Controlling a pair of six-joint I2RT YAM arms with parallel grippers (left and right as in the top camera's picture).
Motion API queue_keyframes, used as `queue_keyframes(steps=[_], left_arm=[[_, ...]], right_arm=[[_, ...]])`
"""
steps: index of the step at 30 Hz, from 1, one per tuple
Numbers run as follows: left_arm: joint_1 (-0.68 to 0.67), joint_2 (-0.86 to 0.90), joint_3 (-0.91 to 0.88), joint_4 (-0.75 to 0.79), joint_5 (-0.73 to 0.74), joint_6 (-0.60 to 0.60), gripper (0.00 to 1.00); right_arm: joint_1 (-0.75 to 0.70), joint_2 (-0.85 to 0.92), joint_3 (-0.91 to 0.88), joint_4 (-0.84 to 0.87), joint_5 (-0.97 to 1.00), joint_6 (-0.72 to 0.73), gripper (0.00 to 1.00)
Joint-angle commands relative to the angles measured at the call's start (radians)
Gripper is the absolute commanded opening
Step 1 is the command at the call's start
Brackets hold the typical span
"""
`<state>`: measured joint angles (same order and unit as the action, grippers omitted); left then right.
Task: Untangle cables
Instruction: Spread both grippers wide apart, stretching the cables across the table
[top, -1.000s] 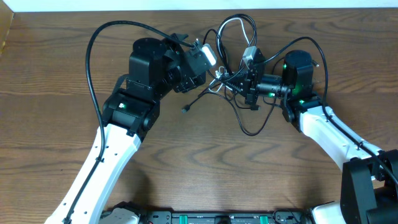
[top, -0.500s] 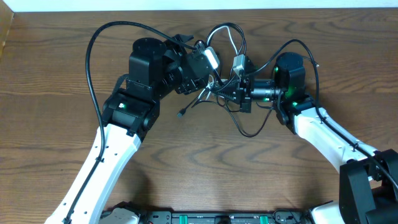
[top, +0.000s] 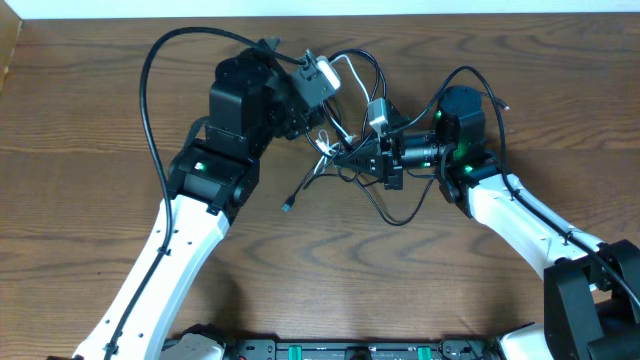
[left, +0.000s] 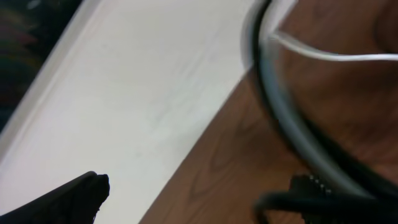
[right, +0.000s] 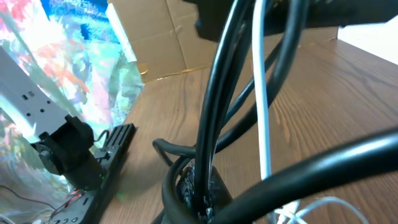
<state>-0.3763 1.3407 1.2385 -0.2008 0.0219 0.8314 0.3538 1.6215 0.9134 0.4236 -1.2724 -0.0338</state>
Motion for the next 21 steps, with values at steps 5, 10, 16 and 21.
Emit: queue_keyframes(steps=[5, 10, 16, 21], left_arm=[[0.009, 0.006, 0.013, 0.159, -0.544, -0.093, 0.98], [0.055, 0.005, 0.013, 0.18, -0.599, -0.192, 0.98], [0.101, 0.005, 0.013, 0.18, -0.599, -0.291, 0.98], [0.129, 0.005, 0.013, 0.176, -0.6, -0.291, 0.98]], right_arm=[[0.013, -0.005, 0.003, -0.037, 0.042, -0.004, 0.01], [0.013, -0.005, 0.003, -0.13, 0.254, -0.004, 0.01], [-0.009, -0.005, 0.003, -0.234, 0.599, 0.117, 0.01], [-0.081, -0.005, 0.003, -0.291, 0.757, 0.198, 0.01]])
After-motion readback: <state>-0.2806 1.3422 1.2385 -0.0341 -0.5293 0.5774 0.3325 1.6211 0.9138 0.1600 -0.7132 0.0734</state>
